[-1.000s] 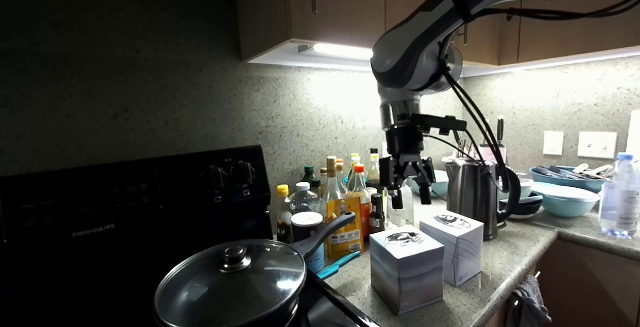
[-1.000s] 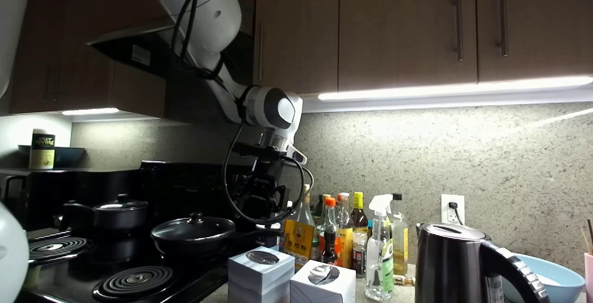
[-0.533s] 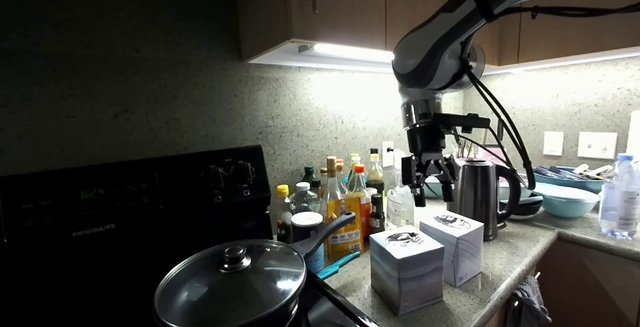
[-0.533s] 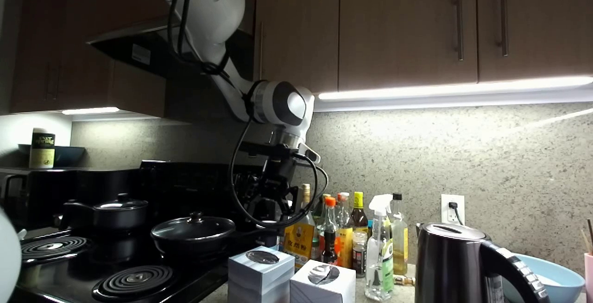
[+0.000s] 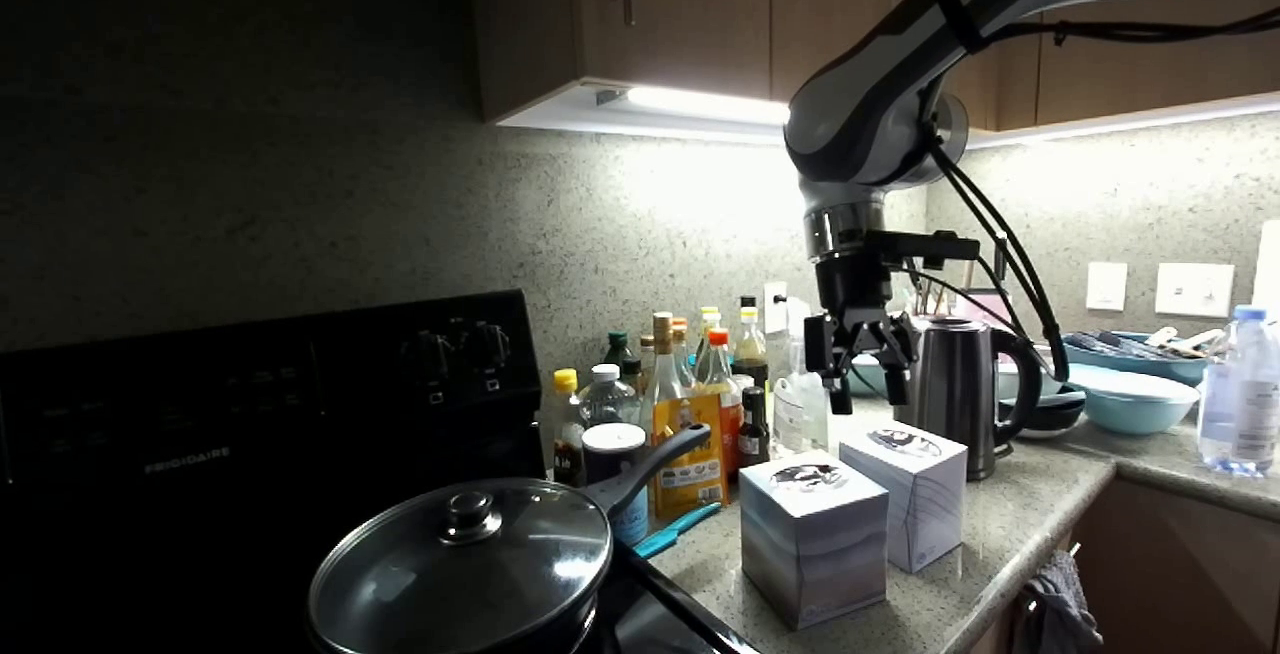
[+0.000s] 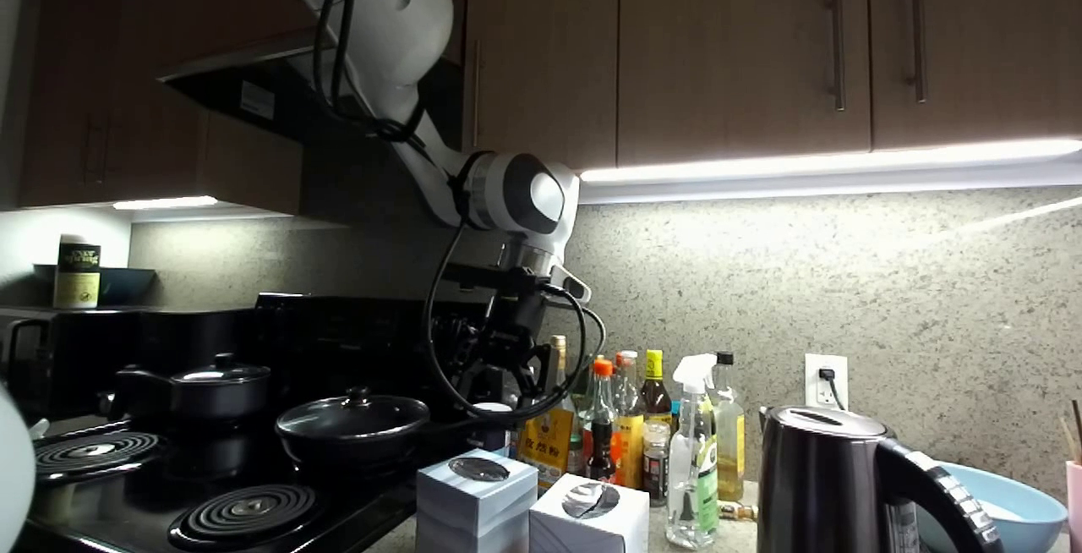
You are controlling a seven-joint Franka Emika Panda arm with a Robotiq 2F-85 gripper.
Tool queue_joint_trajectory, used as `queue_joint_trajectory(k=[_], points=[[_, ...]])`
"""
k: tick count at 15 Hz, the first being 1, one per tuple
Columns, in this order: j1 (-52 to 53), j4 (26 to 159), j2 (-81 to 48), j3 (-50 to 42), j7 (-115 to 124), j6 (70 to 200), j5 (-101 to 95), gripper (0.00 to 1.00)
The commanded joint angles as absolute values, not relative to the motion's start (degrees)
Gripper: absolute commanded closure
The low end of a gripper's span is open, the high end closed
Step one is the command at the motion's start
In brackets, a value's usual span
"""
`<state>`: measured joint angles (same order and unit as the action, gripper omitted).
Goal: Unstack the tissue boxes then stack them up again.
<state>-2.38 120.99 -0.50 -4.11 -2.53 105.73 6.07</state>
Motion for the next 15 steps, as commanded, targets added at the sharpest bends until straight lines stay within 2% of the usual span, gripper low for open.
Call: queue_joint_trajectory(k=[1, 15], points=[[-4.7, 119.1, -3.5, -5.8, -2.3, 106.7, 5.8, 0.00], [-11.3, 113.0, -10.3, -10.9, -1.0, 105.8, 8.5, 0.00]])
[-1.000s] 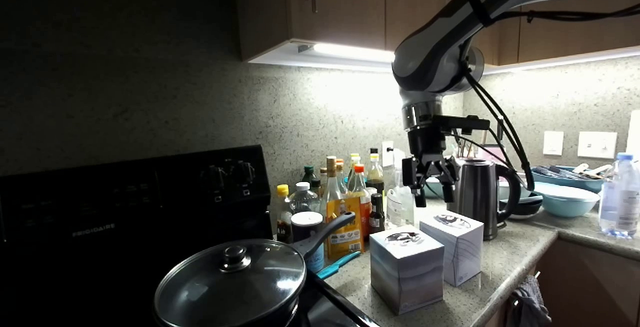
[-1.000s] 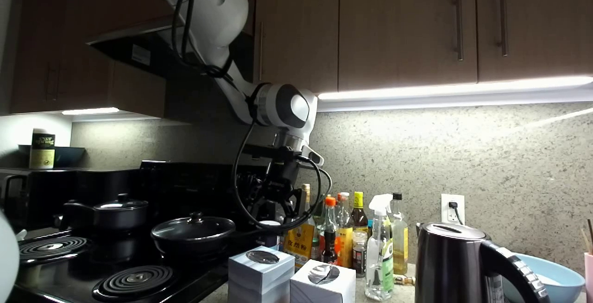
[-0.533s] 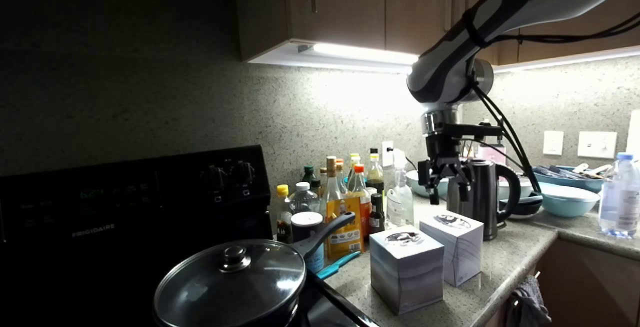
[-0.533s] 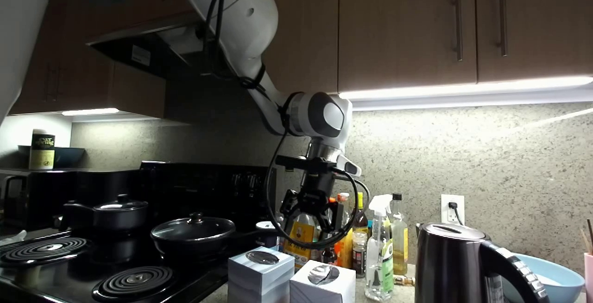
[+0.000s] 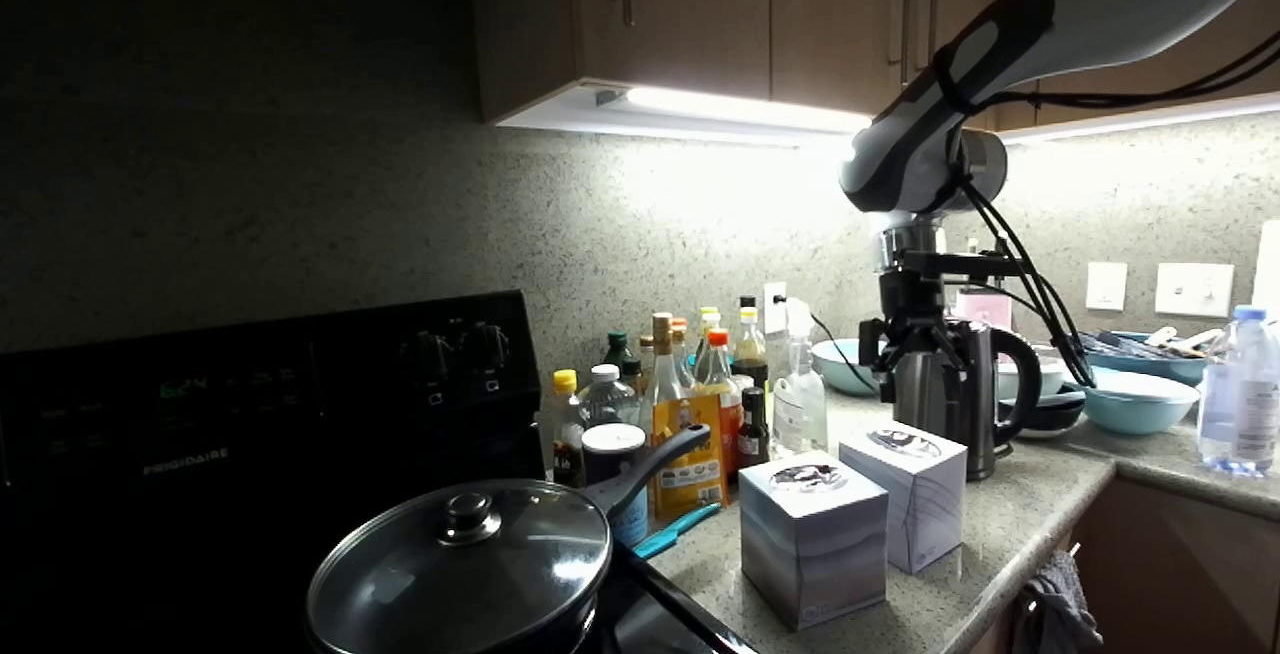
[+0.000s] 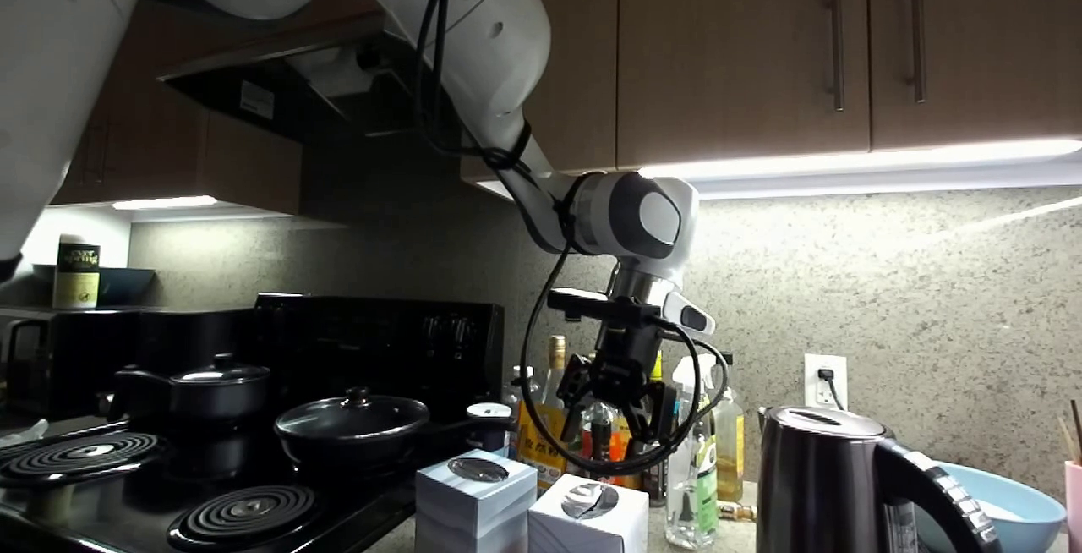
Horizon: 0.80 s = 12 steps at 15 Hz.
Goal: Unstack the tissue boxes then stack them up again.
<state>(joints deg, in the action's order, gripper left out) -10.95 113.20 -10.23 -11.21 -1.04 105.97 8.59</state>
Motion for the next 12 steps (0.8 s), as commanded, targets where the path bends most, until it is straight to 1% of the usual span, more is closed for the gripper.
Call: queue_joint_trajectory(k=[1, 5, 12], points=[[-11.3, 113.0, -10.3, -10.8, -1.0, 105.2, 9.1, 0.00], [-11.2, 112.6, -10.8, -10.5, -0.2, 105.1, 9.4, 0.00], [-12.9, 109.4, -16.5, -12.9, 1.2, 109.7, 7.3, 0.00]])
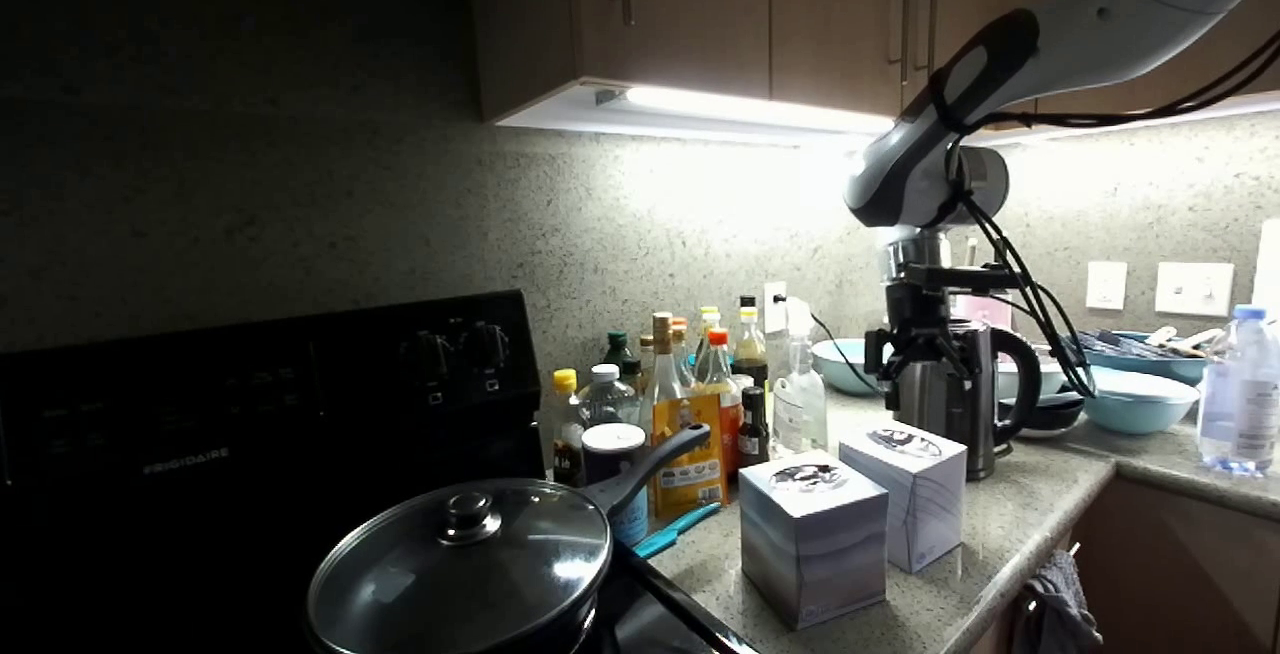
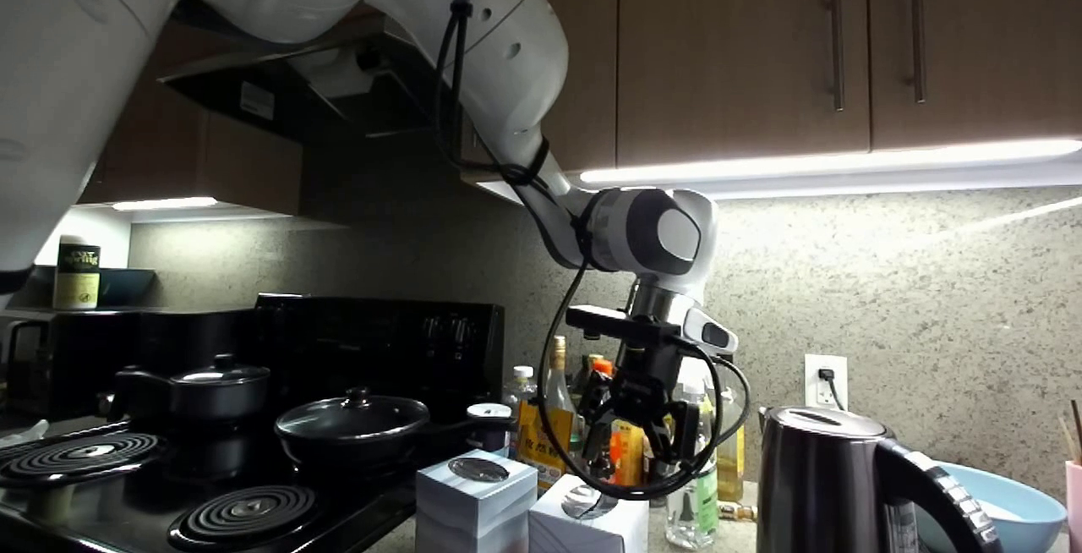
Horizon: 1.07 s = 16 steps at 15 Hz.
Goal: Unstack the tissue boxes then stack them up again.
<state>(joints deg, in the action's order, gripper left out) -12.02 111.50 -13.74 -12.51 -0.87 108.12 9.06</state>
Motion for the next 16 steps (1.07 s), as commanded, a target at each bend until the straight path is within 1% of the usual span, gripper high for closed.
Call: queue_joint_trajectory(k=[1, 7, 16], points=[[-13.0, 108.9, -17.3, -13.1, 1.5, 109.9, 6.7, 0.00], [-12.7, 106.9, -20.8, -13.3, 2.9, 109.5, 3.1, 0.00], [-11.3, 108.3, -18.0, -11.3, 0.7, 109.0, 1.6, 0.00]])
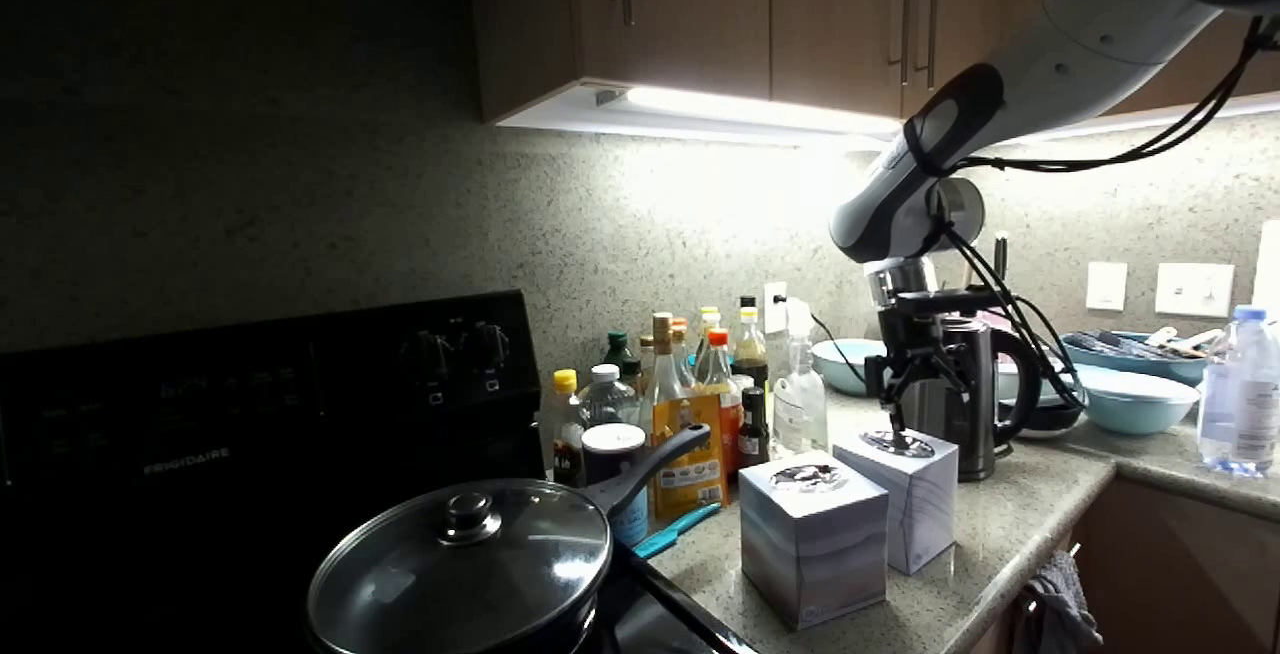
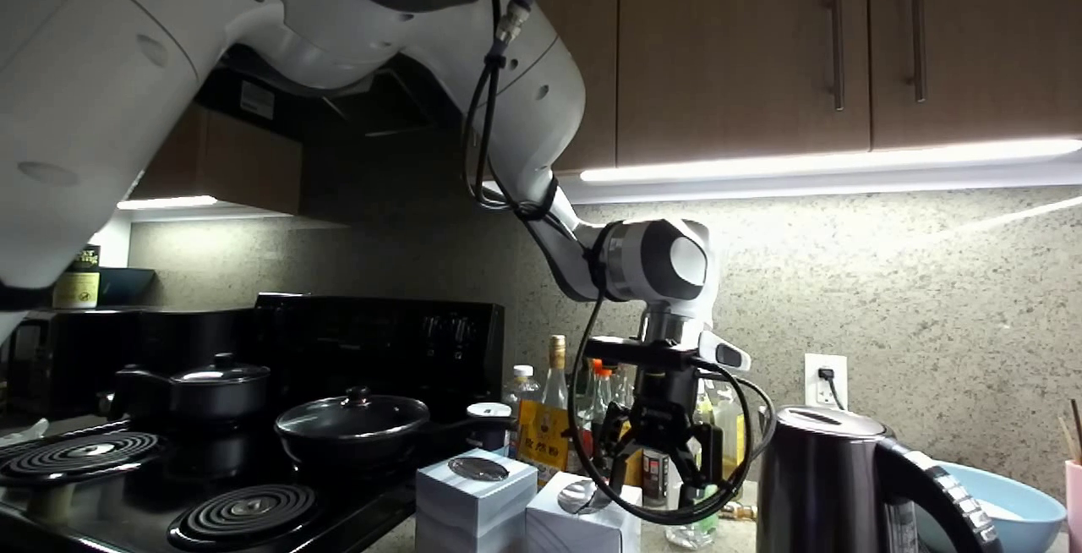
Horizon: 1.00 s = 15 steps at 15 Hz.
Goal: Unstack the tissue boxes then stack them up again.
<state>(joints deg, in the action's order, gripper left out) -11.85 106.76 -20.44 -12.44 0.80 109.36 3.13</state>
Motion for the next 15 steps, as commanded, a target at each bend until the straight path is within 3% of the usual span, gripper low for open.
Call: queue_joint_trajectory(k=[1, 15], points=[[-11.1, 108.6, -17.6, -11.1, 0.6, 108.9, 1.4, 0.00], [-11.0, 106.2, -20.7, -10.9, 1.1, 103.4, -0.3, 0.00]])
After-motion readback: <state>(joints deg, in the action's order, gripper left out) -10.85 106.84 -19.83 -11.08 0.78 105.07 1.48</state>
